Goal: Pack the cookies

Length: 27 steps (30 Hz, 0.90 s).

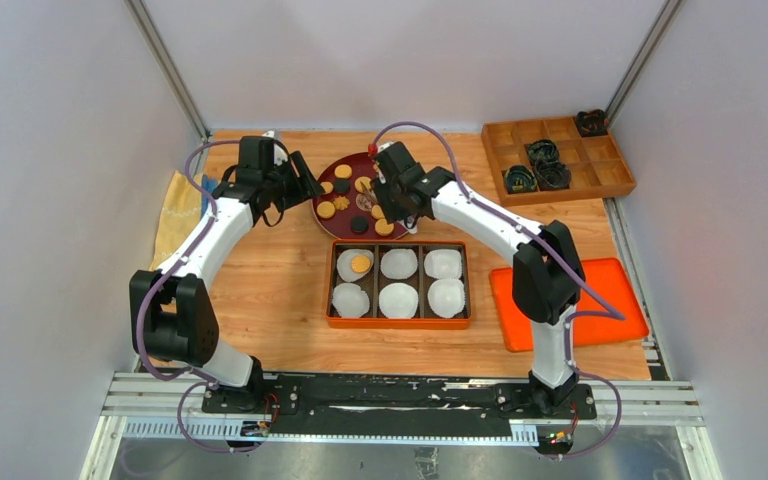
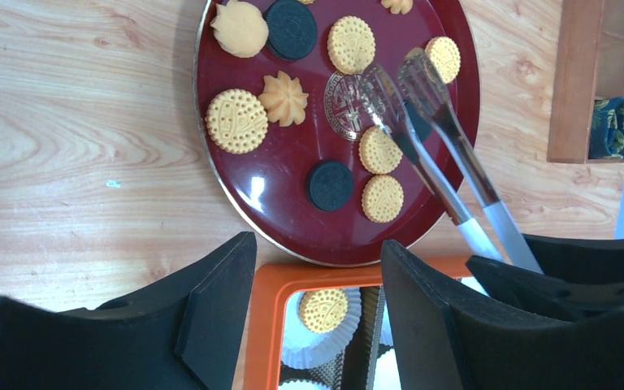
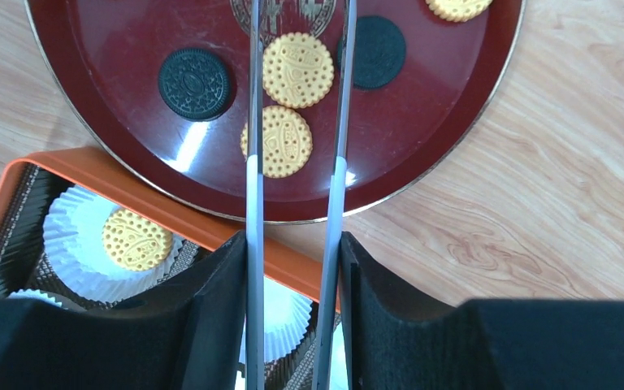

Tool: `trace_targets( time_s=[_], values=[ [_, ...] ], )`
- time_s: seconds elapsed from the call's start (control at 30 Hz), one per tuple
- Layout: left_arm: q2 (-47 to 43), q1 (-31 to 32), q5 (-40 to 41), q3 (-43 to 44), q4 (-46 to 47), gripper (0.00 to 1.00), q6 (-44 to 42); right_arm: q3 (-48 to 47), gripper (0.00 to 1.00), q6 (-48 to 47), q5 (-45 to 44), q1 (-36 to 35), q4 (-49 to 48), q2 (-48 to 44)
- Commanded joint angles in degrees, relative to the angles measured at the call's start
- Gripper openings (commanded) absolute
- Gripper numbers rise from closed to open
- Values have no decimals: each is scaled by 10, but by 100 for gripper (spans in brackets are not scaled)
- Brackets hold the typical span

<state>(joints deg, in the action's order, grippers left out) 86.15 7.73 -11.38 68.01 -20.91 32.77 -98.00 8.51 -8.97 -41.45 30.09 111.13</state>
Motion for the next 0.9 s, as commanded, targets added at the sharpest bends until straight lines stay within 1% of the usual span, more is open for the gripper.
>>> trace_targets(
  time_s=[0.0,0.1,0.3,0.53,0.63,0.7,0.77,0.87],
  values=[
    [2,0,-2,2,1,64,-7,-5,38,9,17,6,9,18],
    [4,0,-3,3,2,64,-6,-13,42,8,22,7,15,35],
    [7,0,-5,2,4,64,-6,-56,45,10,19,8,23,81],
    [9,0,-4,5,5,64,-7,-122,45,23,22,15,39,137],
    [12,0,-4,5,5,64,-8,-128,41,25,21,16,41,141],
    [14,0,-6,4,7,64,-8,-125,34,23,20,17,40,139],
    [17,0,-9,2,10,64,-8,-120,24,23,14,16,41,131],
    [18,0,-15,1,11,64,-9,-108,19,28,12,17,40,109]
  ],
)
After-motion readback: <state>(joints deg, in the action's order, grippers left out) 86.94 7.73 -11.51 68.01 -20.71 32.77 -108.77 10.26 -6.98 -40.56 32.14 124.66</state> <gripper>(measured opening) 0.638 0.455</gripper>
